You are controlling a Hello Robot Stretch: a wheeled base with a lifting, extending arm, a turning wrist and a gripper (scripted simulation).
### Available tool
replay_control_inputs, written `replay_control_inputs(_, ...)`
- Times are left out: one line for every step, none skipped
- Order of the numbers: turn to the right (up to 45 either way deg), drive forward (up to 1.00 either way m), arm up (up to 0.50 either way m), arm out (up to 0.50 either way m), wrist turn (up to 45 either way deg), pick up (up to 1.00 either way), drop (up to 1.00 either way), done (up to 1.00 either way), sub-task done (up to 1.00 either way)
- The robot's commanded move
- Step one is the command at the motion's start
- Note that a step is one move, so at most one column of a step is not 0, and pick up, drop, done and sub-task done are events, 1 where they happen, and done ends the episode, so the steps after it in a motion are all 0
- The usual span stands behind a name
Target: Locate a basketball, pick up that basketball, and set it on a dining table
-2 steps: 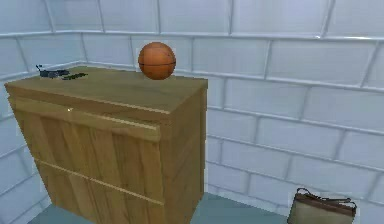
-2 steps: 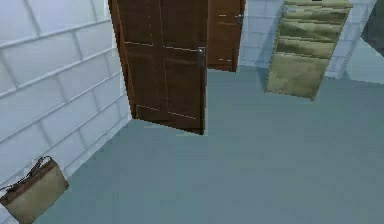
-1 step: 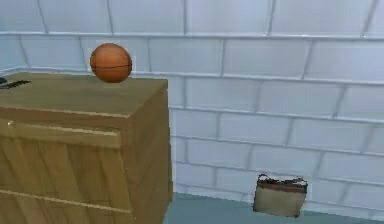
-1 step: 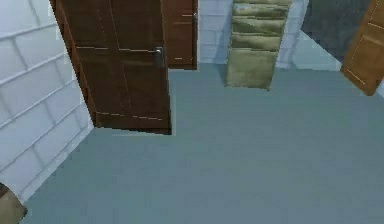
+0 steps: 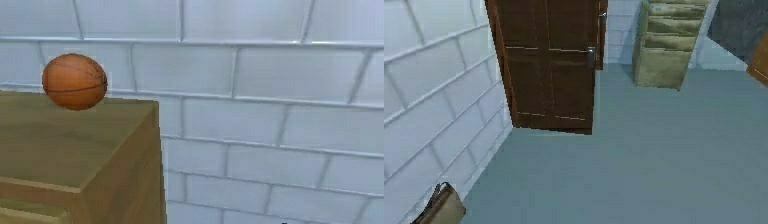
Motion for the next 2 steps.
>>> replay_control_inputs(-45.0,0.0,0.0,0.0,0.0,0.0,0.0,0.0,0.0)
replay_control_inputs(-45.0,0.0,0.0,0.0,0.0,0.0,0.0,0.0,0.0)
